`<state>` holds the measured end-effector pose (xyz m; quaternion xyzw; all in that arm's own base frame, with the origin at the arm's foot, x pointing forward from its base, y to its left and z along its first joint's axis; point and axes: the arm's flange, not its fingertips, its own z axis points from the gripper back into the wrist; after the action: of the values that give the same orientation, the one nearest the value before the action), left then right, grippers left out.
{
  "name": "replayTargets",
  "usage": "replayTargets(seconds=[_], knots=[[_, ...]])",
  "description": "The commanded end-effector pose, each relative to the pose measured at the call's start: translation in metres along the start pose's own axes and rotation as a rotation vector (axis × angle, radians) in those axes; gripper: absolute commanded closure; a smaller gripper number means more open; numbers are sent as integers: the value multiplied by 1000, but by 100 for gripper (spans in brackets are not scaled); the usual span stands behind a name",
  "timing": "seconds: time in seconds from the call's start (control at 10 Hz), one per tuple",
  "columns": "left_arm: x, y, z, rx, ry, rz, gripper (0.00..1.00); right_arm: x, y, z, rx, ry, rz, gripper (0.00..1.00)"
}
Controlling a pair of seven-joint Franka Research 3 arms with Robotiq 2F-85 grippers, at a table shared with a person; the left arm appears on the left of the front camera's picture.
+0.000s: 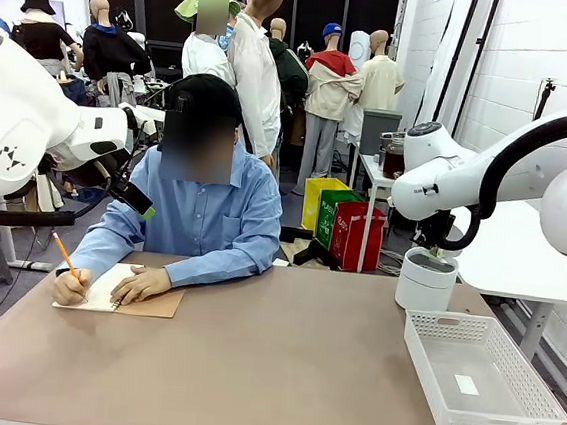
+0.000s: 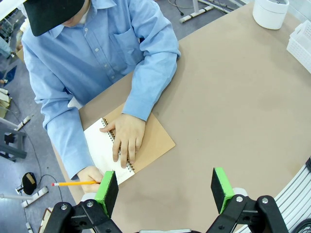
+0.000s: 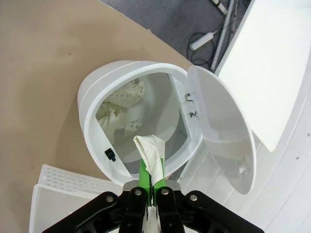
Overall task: Sort the paper based on its condition.
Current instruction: If a person hands you a paper, place it in the Organizing basket , and if it's crumpled, put it in the Trash can.
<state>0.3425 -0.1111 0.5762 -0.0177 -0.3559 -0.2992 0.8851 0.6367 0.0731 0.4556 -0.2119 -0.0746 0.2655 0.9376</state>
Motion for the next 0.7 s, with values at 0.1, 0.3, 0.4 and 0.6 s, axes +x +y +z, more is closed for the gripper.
replayTargets(seconds=[0.1,0.3,0.4,0.6], knots=[[0,1,1,0,-2,1,0,7,-6,0,42,24,11,78],[0,1,1,0,-2,1,0,6,-7,-2,42,27,11,43],[0,1,1,0,-2,1,0,6,-6,-3,44,26,12,26],[0,1,1,0,-2,1,0,5,-4,-7,48,24,17,0]])
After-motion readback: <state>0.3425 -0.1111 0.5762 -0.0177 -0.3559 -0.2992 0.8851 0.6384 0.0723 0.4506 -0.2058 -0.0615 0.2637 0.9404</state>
